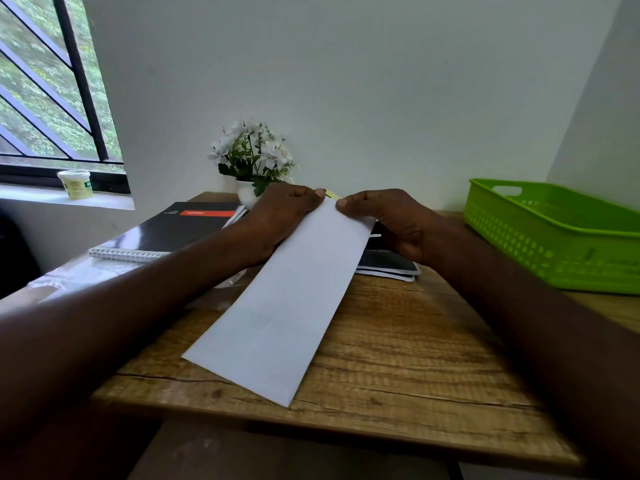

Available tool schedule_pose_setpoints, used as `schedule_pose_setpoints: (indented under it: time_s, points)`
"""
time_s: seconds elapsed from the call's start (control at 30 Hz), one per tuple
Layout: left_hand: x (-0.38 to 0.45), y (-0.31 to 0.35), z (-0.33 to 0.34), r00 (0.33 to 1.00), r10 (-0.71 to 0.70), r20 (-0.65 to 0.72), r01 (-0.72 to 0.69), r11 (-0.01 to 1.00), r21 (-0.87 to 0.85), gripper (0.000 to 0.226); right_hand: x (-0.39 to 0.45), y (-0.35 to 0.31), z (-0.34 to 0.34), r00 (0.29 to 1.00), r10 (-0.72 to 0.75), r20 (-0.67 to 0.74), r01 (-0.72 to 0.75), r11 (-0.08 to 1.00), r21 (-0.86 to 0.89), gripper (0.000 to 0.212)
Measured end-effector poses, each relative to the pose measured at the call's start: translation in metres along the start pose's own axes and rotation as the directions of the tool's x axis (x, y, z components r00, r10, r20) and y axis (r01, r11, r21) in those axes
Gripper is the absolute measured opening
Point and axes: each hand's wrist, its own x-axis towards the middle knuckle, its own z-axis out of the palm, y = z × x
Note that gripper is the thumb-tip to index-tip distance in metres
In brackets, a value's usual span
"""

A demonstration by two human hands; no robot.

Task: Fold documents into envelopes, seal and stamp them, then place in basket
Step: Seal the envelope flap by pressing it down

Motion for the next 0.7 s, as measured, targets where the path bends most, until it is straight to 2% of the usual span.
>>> schedule_pose_setpoints:
  time_s: [0.1,0.2,0.37,0.47,0.57,0.7]
  points:
    - [-0.0009,-0.0001,0.0005,1.0,-0.02,0.025,0.021,0.997,-0.071,0.025,0.0,-0.0001,0.0013,0.999,-0.029,-0.024,0.03,0.999,0.028,0.02]
    - [0.0,-0.0001,-0.0007,1.0,-0.006,0.015,0.007,0.999,-0.048,0.023,0.0002,-0.0001,0.002,0.995,-0.053,-0.085,0.06,0.994,0.091,0.01]
    - [0.0004,-0.0017,0.0005,1.0,0.009,0.02,-0.009,1.0,0.0,0.022,-0.0005,-0.0005,0.0008,0.987,-0.041,-0.154,0.057,0.993,0.105,0.016]
    - [-0.0001,-0.0008,0.0012,0.999,-0.026,0.037,0.027,0.999,-0.027,0.022,0.0003,0.0007,0.0037,0.989,-0.053,-0.139,0.064,0.995,0.071,0.018]
    - [-0.0017,0.0014,0.0015,0.997,-0.052,0.055,0.054,0.998,-0.036,0.008,0.0003,0.0004,0.0063,0.99,-0.081,-0.112,0.086,0.996,0.034,0.021]
    - [0.0003,0.0004,-0.0012,0.998,-0.044,0.039,0.048,0.994,-0.095,0.006,-0.0015,-0.0008,0.0082,0.995,-0.04,-0.093,0.047,0.996,0.08,0.021]
